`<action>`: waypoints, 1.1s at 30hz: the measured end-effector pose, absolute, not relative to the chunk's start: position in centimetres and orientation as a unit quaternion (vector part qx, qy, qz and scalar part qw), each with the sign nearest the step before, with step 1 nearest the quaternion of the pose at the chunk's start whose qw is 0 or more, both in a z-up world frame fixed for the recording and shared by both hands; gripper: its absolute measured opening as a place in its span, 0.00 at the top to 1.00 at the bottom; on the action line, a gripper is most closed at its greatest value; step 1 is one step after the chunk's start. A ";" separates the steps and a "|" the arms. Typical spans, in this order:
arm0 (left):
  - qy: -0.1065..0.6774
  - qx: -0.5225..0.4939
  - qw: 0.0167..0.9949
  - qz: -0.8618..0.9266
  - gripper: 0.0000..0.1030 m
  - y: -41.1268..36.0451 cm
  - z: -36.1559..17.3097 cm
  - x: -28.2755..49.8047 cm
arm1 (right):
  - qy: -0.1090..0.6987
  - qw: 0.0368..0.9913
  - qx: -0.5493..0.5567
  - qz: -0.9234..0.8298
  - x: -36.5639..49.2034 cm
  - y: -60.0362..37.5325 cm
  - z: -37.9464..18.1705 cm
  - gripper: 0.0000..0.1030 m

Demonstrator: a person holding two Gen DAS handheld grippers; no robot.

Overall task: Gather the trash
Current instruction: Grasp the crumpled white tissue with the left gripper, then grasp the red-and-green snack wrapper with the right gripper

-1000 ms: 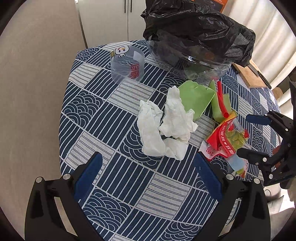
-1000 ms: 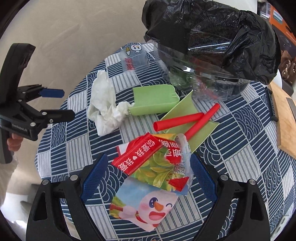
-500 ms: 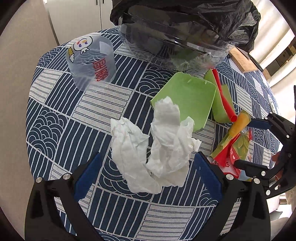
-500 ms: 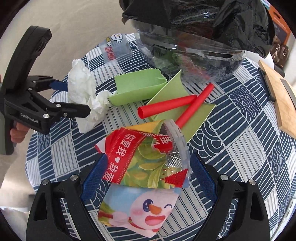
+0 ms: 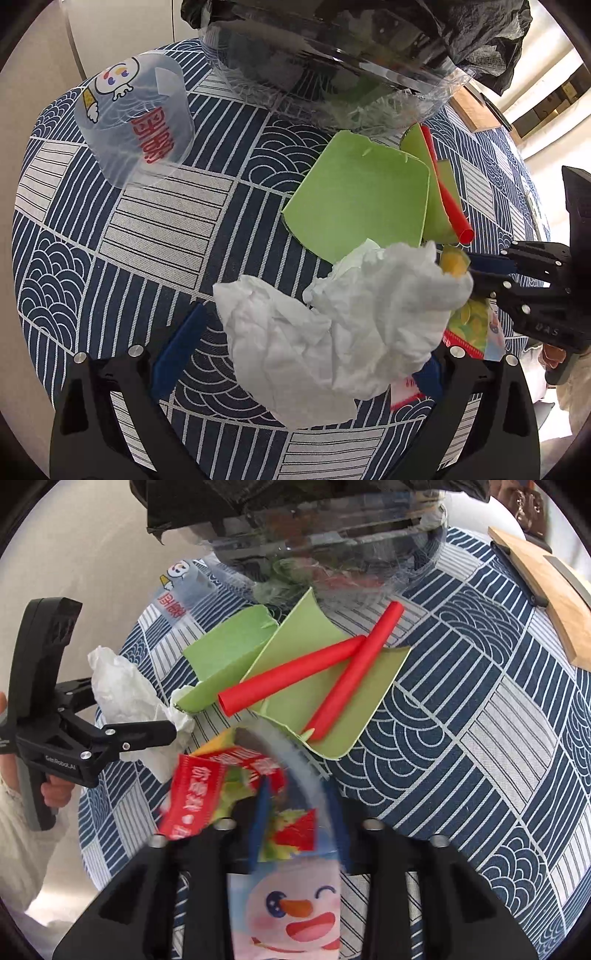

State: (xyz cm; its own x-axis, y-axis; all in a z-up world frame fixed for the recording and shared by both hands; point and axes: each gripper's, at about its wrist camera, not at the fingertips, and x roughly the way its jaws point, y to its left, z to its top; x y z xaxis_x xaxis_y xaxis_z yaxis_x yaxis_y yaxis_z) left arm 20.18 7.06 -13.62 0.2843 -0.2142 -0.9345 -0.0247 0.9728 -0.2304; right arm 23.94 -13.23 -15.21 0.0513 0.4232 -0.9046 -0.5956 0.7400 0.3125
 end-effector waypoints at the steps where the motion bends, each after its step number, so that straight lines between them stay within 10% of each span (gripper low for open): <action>1: 0.594 -0.097 0.796 -0.063 0.11 6.8 -13.6 20.2 | 0.594 0.719 -0.073 0.353 23.9 -13.3 -15.4 0.91; 10: 0.596 -0.106 0.789 -0.104 0.67 4.8 -12.8 20.2 | 0.581 0.712 -0.094 0.383 23.1 -12.7 -13.9 0.96; 28: 0.570 -0.103 0.815 -0.008 0.70 6.8 -7.9 15.4 | 0.540 0.691 -0.144 0.458 23.6 -11.1 -10.0 0.92; 33: 0.566 -0.113 0.816 0.019 0.70 7.5 -7.1 13.5 | 0.539 0.670 -0.164 0.483 23.1 -10.7 -10.6 0.60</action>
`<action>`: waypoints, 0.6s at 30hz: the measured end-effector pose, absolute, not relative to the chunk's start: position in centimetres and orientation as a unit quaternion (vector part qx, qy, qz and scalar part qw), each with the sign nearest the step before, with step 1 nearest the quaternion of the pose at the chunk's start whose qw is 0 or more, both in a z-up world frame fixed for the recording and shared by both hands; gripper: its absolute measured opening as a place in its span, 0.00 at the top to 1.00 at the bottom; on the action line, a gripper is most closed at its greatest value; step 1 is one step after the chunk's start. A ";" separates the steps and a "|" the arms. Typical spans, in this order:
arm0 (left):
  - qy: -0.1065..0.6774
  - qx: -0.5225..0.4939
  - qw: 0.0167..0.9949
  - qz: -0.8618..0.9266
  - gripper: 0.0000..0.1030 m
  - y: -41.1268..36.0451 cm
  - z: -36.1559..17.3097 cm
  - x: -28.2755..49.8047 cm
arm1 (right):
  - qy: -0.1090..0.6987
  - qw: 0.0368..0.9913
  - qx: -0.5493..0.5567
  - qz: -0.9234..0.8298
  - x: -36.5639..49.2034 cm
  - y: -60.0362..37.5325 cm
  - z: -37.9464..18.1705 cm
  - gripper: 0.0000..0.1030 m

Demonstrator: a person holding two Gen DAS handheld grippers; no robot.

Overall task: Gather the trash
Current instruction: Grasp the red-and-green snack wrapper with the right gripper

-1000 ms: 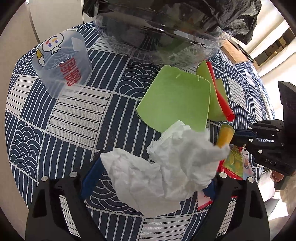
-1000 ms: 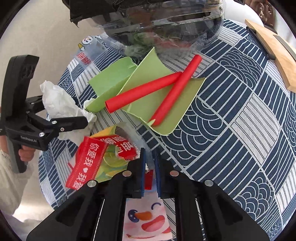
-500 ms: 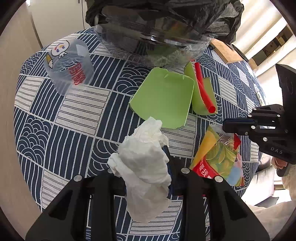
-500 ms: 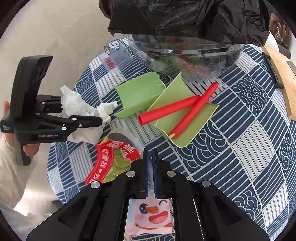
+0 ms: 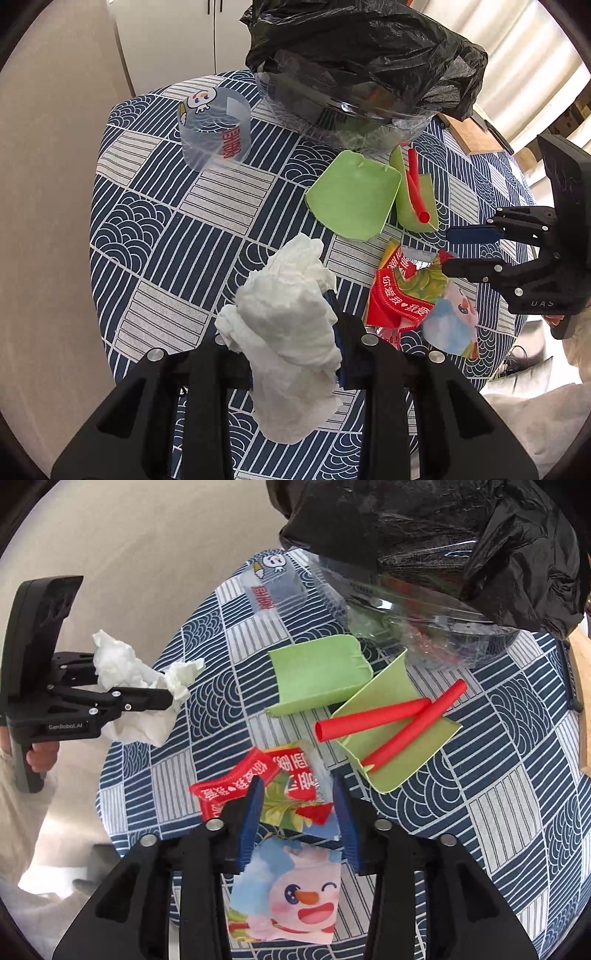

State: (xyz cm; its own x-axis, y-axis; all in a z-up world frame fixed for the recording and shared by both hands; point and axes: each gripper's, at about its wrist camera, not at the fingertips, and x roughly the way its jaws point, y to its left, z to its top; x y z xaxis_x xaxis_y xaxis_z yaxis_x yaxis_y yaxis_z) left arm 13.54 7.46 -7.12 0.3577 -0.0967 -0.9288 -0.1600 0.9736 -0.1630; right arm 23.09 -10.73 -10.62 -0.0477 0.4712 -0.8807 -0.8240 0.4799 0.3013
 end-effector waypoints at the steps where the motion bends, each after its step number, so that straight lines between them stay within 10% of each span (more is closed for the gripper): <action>1: 0.565 -0.117 0.816 0.025 0.70 7.8 -6.9 13.1 | 0.538 0.667 -0.167 0.488 23.0 -10.7 -10.7 0.55; 5: 0.562 -0.129 0.815 0.052 0.70 8.1 -6.5 11.8 | 0.527 0.654 -0.174 0.514 22.0 -10.7 -10.5 0.39; 15: 0.555 -0.156 0.811 0.100 0.70 7.6 -6.1 8.0 | 0.478 0.631 -0.294 0.535 19.1 -8.3 -11.2 0.37; 18: 0.552 -0.165 0.809 0.117 0.70 7.4 -6.0 6.7 | 0.460 0.640 -0.345 0.509 18.6 -7.3 -12.2 0.77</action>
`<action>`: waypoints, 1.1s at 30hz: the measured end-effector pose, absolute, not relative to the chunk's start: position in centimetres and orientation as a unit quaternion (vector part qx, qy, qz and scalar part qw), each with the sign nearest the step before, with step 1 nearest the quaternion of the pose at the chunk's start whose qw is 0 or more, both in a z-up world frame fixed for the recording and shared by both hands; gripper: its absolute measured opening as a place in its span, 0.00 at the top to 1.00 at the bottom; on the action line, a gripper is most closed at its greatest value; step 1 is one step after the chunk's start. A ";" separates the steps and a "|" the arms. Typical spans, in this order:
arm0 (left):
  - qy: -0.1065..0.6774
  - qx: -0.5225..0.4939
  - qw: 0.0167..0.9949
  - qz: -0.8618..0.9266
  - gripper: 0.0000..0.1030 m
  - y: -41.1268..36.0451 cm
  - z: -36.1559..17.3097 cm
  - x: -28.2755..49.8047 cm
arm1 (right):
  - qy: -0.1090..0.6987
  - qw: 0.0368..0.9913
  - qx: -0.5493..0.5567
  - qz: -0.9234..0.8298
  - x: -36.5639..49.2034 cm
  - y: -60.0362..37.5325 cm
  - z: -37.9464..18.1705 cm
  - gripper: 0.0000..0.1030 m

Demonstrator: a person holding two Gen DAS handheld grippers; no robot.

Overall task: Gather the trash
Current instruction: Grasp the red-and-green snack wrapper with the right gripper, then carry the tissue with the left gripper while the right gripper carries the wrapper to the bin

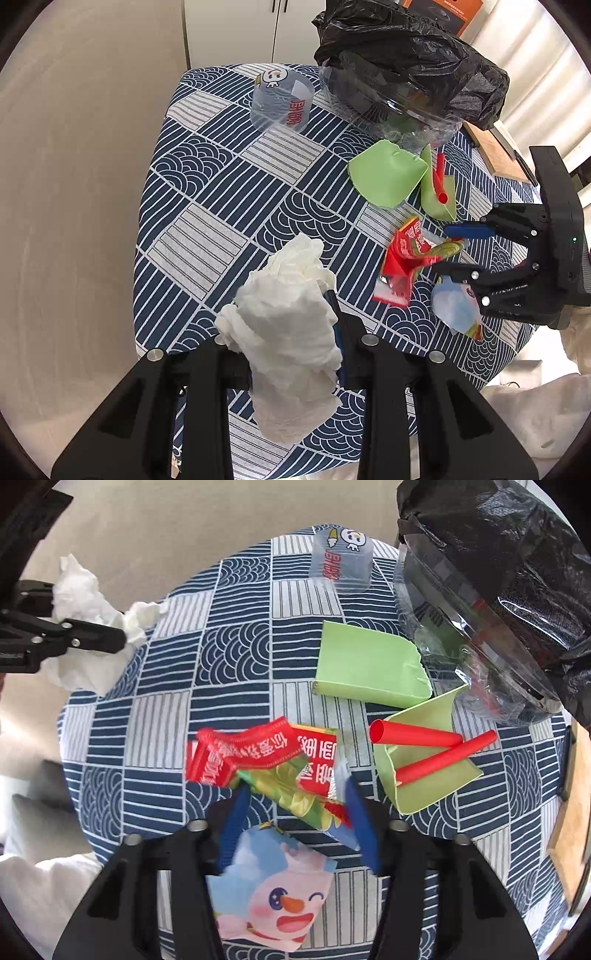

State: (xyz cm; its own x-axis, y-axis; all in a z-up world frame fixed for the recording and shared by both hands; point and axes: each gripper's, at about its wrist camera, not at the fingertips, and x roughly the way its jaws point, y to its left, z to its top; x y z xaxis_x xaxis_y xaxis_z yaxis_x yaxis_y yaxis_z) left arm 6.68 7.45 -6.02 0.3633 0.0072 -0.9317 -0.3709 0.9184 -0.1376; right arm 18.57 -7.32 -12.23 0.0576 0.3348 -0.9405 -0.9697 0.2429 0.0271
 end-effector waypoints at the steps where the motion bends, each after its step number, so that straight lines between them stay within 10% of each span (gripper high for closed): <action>1: 0.551 -0.168 0.808 0.123 0.70 7.4 -6.0 6.2 | 0.462 0.633 -0.350 0.514 18.5 -7.1 -12.4 0.88; 33: 0.450 -0.121 0.872 0.145 0.69 5.5 4.5 8.3 | 0.370 0.705 -0.128 0.591 21.9 -15.8 4.8 0.93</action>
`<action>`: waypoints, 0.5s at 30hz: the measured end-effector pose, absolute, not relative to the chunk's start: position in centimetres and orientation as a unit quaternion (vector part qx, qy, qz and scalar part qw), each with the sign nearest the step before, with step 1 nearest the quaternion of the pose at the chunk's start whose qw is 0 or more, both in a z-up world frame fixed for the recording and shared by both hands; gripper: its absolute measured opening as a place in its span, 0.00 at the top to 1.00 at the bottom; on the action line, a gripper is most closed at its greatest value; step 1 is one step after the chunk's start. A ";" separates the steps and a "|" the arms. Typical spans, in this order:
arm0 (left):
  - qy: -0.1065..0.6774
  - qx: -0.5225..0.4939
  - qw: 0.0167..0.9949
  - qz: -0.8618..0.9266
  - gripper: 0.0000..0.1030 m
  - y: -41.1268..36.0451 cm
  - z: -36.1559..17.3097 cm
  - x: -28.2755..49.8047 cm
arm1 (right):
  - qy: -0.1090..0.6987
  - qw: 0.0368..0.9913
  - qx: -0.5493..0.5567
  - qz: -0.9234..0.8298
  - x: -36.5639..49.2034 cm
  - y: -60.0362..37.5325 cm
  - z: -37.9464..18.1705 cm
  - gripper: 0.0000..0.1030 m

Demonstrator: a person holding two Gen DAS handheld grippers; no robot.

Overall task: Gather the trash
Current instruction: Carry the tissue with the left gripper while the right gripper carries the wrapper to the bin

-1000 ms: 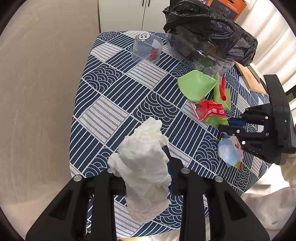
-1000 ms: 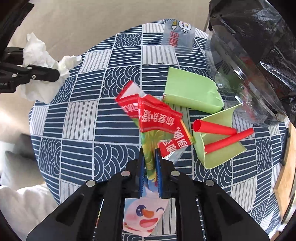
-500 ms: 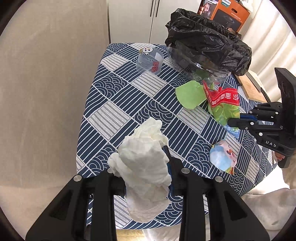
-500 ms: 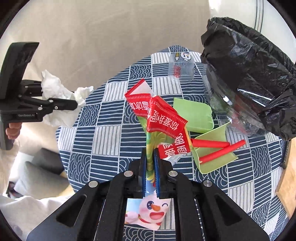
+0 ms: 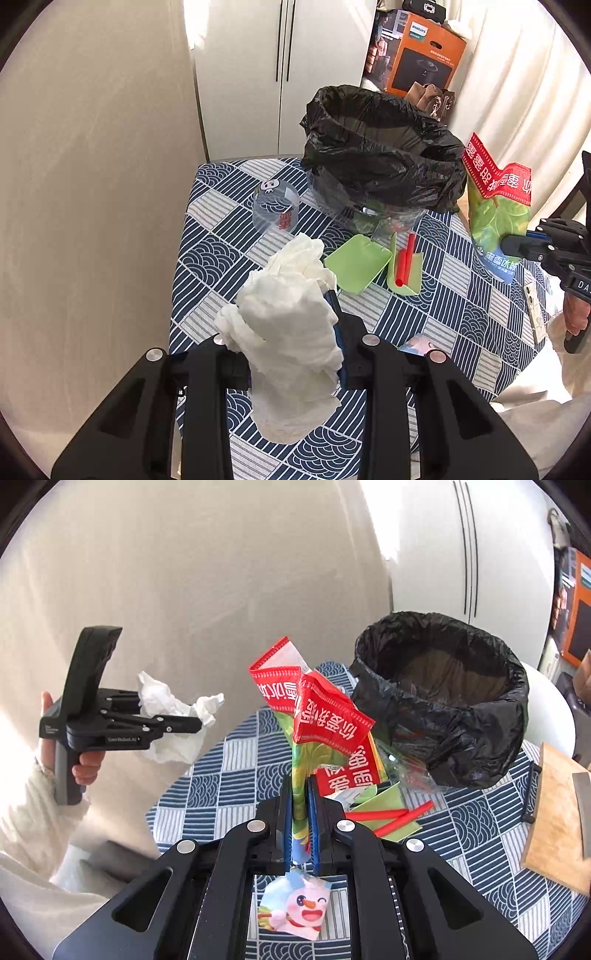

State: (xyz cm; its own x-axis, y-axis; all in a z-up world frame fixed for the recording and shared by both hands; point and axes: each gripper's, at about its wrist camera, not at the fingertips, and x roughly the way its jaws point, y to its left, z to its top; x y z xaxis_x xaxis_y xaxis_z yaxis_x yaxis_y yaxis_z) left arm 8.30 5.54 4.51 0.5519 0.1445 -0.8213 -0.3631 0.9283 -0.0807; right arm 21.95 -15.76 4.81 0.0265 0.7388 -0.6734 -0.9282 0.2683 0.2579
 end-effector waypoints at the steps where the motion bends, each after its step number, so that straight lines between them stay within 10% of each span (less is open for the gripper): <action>1: 0.446 -0.122 0.876 0.137 0.69 5.6 4.9 8.8 | 0.368 0.710 -0.118 0.589 22.3 -16.1 5.4 0.93; 15: 0.425 -0.084 0.901 0.016 0.69 6.9 7.6 18.3 | 0.358 0.770 0.030 0.527 28.7 -18.6 10.9 0.93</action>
